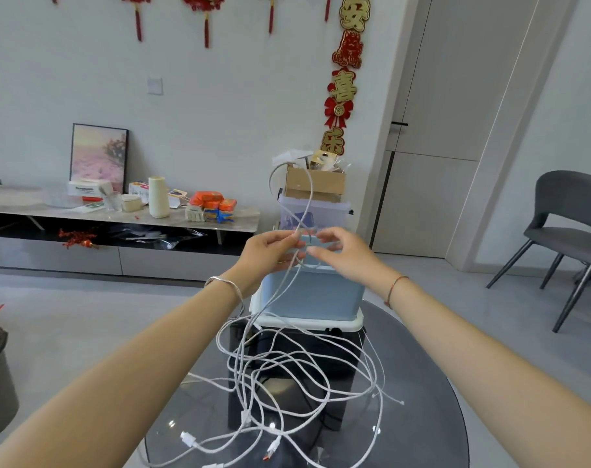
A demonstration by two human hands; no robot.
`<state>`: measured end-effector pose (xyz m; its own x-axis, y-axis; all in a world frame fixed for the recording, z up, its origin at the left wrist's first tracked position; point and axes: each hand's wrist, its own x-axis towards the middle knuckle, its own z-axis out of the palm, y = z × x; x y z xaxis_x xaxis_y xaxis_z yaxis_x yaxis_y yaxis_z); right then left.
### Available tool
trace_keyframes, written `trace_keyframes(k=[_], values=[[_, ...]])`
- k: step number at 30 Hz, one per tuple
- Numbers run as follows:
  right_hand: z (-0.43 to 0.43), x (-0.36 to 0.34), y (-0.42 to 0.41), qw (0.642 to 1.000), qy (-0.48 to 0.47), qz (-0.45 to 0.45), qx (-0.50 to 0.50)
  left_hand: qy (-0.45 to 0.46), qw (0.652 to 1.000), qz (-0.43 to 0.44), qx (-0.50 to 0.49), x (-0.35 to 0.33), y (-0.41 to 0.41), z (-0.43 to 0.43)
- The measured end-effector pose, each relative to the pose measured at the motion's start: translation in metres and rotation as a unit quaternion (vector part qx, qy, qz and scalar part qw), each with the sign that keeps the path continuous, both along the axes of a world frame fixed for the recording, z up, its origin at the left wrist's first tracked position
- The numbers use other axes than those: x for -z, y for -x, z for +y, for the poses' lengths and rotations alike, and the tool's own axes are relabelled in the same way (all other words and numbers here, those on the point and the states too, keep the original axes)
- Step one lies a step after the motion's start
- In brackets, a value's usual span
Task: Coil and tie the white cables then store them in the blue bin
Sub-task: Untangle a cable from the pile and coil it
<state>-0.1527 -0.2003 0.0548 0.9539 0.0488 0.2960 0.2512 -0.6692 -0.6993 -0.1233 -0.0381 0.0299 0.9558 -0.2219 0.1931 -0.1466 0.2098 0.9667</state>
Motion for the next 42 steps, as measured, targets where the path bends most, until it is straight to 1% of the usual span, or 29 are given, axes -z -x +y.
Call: trace_keyframes(k=[2,3,5,7,9,12,13,15,18,21,23,26,27,28,29,30,31,32,33,34,35,36,38,40,42], values=[[0.003,0.002,-0.003,1.0,0.0,0.018,-0.023,0.042,0.999,0.02,0.022,-0.008,0.002,0.0],[0.003,0.002,-0.004,0.999,-0.028,0.02,-0.035,0.062,0.997,0.028,0.029,-0.011,0.002,0.001],[0.004,-0.003,-0.002,0.991,-0.118,0.035,-0.047,0.072,0.996,0.036,0.028,-0.017,0.001,0.005],[0.001,-0.01,-0.001,0.98,-0.188,0.05,-0.043,0.049,0.998,0.044,0.022,-0.019,0.0,0.009],[-0.002,-0.019,-0.001,0.972,-0.224,0.056,-0.044,0.006,0.997,0.058,0.05,-0.022,0.001,0.013],[0.0,-0.035,-0.002,0.965,-0.255,0.048,-0.041,-0.099,0.981,0.067,0.153,-0.026,0.008,0.018],[0.0,-0.04,-0.003,0.964,-0.258,0.041,-0.04,-0.129,0.974,0.062,0.175,-0.026,0.01,0.019],[-0.003,-0.053,-0.006,0.963,-0.267,0.023,-0.034,-0.167,0.968,0.041,0.185,-0.027,0.013,0.022],[-0.013,-0.069,-0.014,0.958,-0.287,-0.004,0.001,-0.181,0.97,0.024,0.163,-0.028,0.012,0.033],[-0.026,-0.077,-0.027,0.95,-0.308,-0.012,0.045,-0.131,0.979,0.027,0.155,-0.032,0.006,0.045],[-0.032,-0.075,-0.033,0.961,-0.268,0.036,0.057,-0.09,0.985,0.027,0.148,-0.039,0.005,0.049],[-0.025,-0.063,-0.031,0.971,-0.182,0.151,0.04,-0.018,0.993,0.035,0.112,-0.053,0.003,0.047],[-0.021,-0.058,-0.03,0.977,-0.131,0.164,0.044,0.002,0.994,0.04,0.097,-0.059,0.002,0.046],[-0.018,-0.054,-0.03,0.984,-0.072,0.15,0.058,0.012,0.995,0.042,0.085,-0.064,0.0,0.045],[-0.015,-0.051,-0.031,0.991,-0.025,0.106,0.078,0.012,0.996,0.04,0.075,-0.068,-0.001,0.043],[-0.012,-0.051,-0.029,0.995,-0.008,0.038,0.09,0.001,0.997,0.036,0.066,-0.073,-0.002,0.042],[-0.008,-0.054,-0.026,0.996,-0.017,-0.037,0.076,-0.014,0.998,0.03,0.058,-0.076,-0.003,0.04],[-0.005,-0.059,-0.024,0.993,-0.026,-0.106,0.041,-0.028,0.998,0.024,0.056,-0.081,-0.003,0.038],[0.0,-0.064,-0.021,0.988,-0.021,-0.152,0.002,-0.04,0.997,0.018,0.058,-0.085,-0.003,0.036],[0.004,-0.07,-0.02,0.983,0.003,-0.178,-0.034,-0.049,0.997,0.013,0.063,-0.089,-0.002,0.034],[0.006,-0.074,-0.021,0.978,0.047,-0.195,-0.059,-0.058,0.996,0.008,0.069,-0.093,0.0,0.033],[0.008,-0.078,-0.023,0.97,0.101,-0.211,-0.068,-0.067,0.995,0.002,0.073,-0.097,0.002,0.032],[0.007,-0.086,-0.027,0.944,0.204,-0.256,-0.045,-0.085,0.993,-0.008,0.079,-0.103,0.005,0.033],[0.007,-0.093,-0.026,0.925,0.242,-0.294,-0.012,-0.095,0.991,-0.01,0.094,-0.107,0.008,0.034],[0.007,-0.099,-0.027,0.916,0.237,-0.323,-0.005,-0.091,0.99,-0.007,0.11,-0.111,0.011,0.037]])
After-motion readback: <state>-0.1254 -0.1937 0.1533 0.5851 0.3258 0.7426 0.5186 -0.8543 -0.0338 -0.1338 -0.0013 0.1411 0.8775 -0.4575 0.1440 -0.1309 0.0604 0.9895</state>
